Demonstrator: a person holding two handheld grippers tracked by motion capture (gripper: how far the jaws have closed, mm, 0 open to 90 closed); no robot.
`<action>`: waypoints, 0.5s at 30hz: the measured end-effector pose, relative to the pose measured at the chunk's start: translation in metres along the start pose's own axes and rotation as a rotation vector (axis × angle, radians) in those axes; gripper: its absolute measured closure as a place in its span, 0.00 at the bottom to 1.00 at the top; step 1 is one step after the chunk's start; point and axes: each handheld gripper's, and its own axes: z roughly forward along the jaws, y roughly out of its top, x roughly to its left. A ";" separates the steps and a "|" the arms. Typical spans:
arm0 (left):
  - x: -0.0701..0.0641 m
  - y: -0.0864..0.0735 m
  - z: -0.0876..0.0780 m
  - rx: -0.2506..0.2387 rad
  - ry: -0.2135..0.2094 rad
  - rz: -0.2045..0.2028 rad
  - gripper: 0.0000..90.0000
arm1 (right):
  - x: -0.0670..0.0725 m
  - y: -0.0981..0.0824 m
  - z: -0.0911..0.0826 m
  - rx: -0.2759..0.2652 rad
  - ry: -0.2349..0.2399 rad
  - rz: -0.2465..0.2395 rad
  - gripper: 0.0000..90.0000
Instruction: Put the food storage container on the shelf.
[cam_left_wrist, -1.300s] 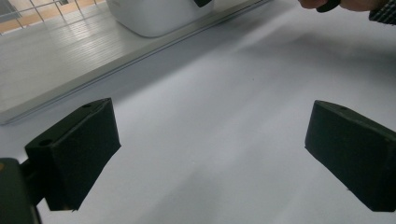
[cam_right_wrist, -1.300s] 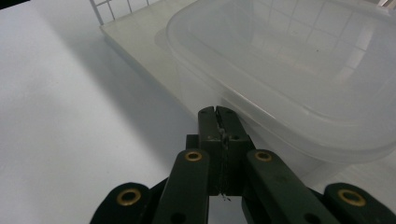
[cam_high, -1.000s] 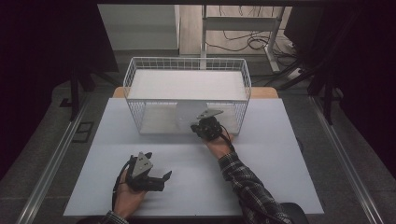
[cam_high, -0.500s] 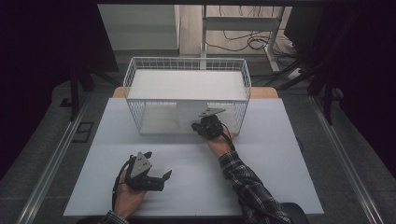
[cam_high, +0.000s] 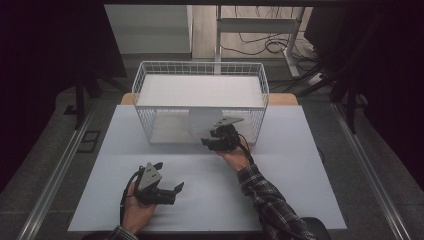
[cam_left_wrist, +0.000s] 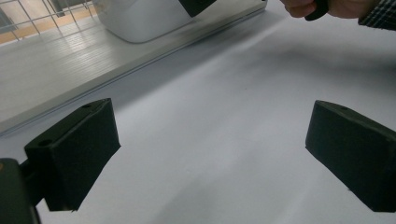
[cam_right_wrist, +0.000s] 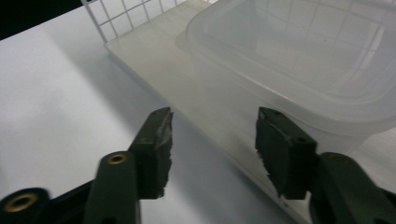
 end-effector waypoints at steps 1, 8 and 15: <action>0.000 0.000 0.000 -0.002 -0.005 -0.006 0.03 | 0.001 0.000 -0.001 0.002 0.003 0.003 0.46; -0.001 0.001 -0.001 -0.010 -0.003 -0.020 0.04 | 0.007 -0.001 -0.006 0.013 0.037 -0.013 0.37; 0.000 0.001 -0.001 -0.012 -0.015 -0.022 0.06 | 0.014 -0.002 -0.012 0.015 0.057 -0.028 0.29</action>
